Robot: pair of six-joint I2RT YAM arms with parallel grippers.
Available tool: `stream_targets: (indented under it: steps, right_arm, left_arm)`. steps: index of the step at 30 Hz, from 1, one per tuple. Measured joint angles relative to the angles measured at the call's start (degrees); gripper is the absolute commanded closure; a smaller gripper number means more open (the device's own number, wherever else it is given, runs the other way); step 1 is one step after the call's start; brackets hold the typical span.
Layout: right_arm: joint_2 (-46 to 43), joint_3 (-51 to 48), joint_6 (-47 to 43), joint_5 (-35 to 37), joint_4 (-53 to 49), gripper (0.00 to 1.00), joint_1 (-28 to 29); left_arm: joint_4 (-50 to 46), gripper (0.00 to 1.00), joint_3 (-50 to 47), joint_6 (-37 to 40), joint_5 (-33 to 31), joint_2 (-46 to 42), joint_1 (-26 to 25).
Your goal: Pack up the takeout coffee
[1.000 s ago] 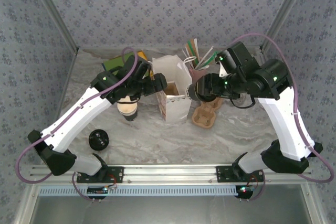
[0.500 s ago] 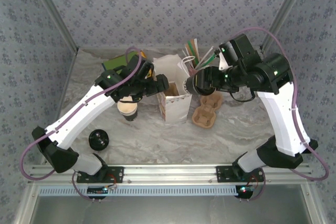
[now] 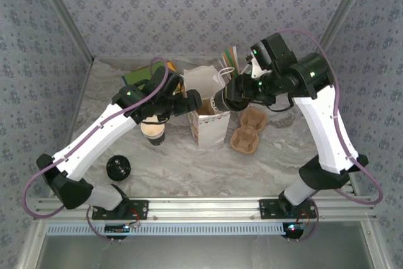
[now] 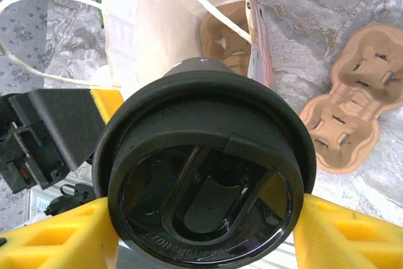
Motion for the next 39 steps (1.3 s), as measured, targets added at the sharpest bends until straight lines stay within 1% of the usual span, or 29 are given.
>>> stream_targets:
  steps: [9,18,24,39]
  right_arm:
    - [5.92,1.16,-0.07,-1.60,1.92,0.34,0.00]
    - [13.68,7.37,-0.22,-2.40,2.84,0.34,0.20]
    - [15.91,9.16,-0.20,-2.34,2.80,0.33,1.14]
    - [19.82,9.66,-0.81,3.34,-0.09,0.33,4.31]
  left_arm:
    - [0.02,0.00,-3.85,0.00,-0.04,-5.57,2.27]
    - [-0.04,0.01,-7.87,0.00,-0.04,-10.38,5.01]
    - [-0.46,0.01,-9.62,0.00,0.00,-12.55,6.80]
    - [-0.61,0.01,-12.28,0.00,1.62,-14.86,9.46]
